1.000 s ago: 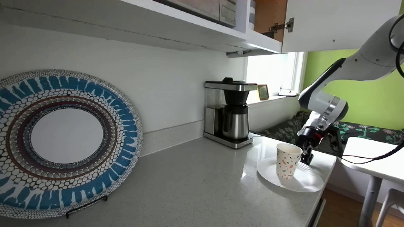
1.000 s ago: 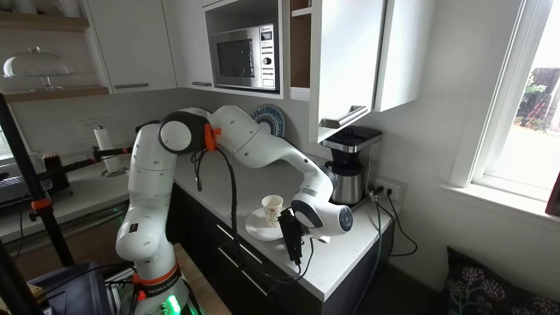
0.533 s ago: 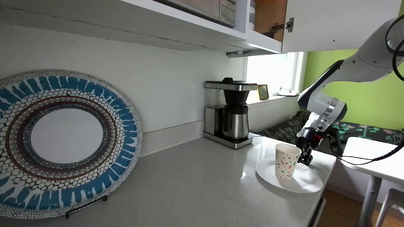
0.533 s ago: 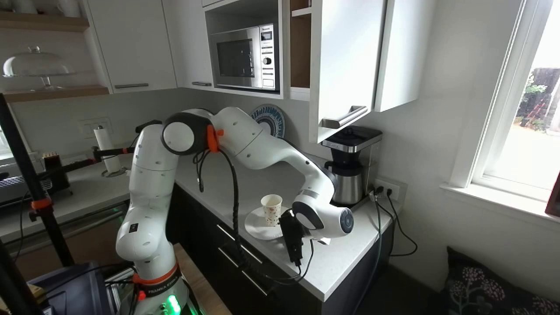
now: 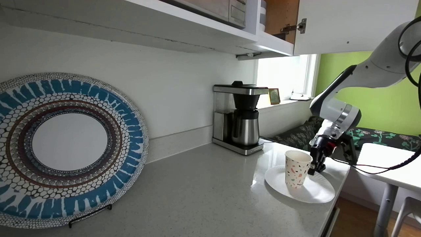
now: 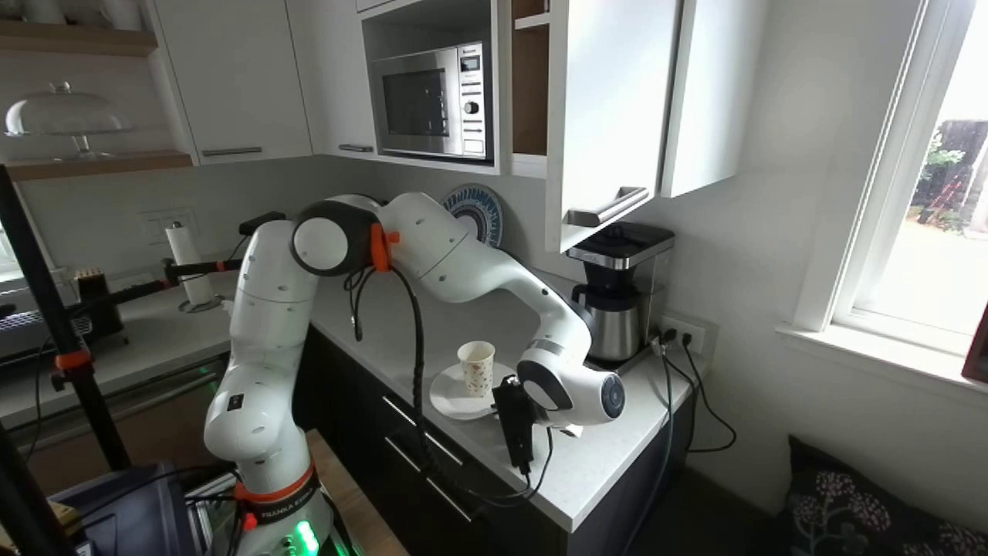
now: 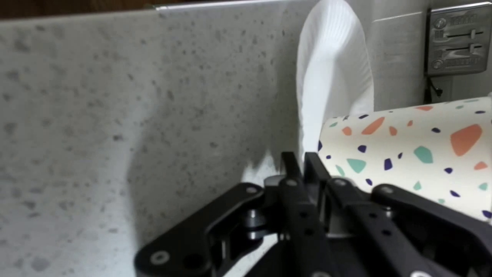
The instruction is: Pick up the paper towel with a cup on top and put it in the bottom right shelf of the top wall cabinet
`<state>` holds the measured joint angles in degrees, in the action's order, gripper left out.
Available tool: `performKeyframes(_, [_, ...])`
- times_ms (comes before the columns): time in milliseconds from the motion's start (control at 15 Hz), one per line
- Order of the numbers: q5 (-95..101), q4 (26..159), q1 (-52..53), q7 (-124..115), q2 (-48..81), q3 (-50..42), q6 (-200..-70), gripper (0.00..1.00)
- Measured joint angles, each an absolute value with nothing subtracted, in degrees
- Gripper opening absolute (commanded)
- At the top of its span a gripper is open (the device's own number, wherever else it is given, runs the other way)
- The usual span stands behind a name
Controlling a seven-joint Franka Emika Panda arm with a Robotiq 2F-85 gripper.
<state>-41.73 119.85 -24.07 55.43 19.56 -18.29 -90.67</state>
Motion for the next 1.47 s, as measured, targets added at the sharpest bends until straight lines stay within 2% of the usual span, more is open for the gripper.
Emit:
performKeyframes(267, [-41.73, 119.85, -24.23, 55.43, 20.11, -18.28, -90.64, 0.0])
performKeyframes(1467, [-43.88, 115.48, -27.51, 56.46, 24.45, -18.09, -81.04, 0.0])
